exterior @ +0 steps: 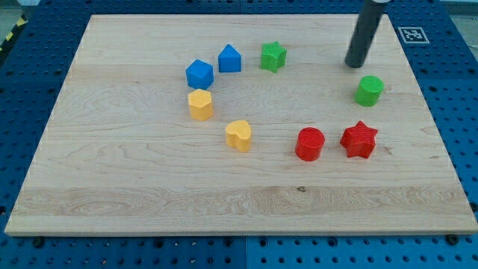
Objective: Slide the green circle towards green star
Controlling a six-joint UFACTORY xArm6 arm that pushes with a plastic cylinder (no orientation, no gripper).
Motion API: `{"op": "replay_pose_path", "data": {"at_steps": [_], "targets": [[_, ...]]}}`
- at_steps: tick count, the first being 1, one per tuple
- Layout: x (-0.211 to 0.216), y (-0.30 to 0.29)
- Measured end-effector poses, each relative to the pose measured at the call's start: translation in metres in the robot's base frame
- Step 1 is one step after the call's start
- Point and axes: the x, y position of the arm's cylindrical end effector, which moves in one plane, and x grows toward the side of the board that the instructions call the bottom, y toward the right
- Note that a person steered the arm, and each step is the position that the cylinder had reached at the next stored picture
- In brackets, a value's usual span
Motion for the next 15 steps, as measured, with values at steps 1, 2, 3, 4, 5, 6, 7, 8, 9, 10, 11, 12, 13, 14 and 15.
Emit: {"op": "replay_pose_path", "data": {"at_steps": [1,2,3,4,5,6,7,8,9,10,11,12,13,14,15], "targets": [[0.009,0.028],[0.040,0.036],[0.072,0.036],[0.094,0.034],[0.095,0.033],[0.092,0.031],[0.089,0.016],[0.089,0.008],[0.089,-0.003],[0.089,-0.020],[0.089,-0.026],[0.087,-0.021],[0.078,-0.021],[0.078,-0.026],[0.078,-0.041]]}}
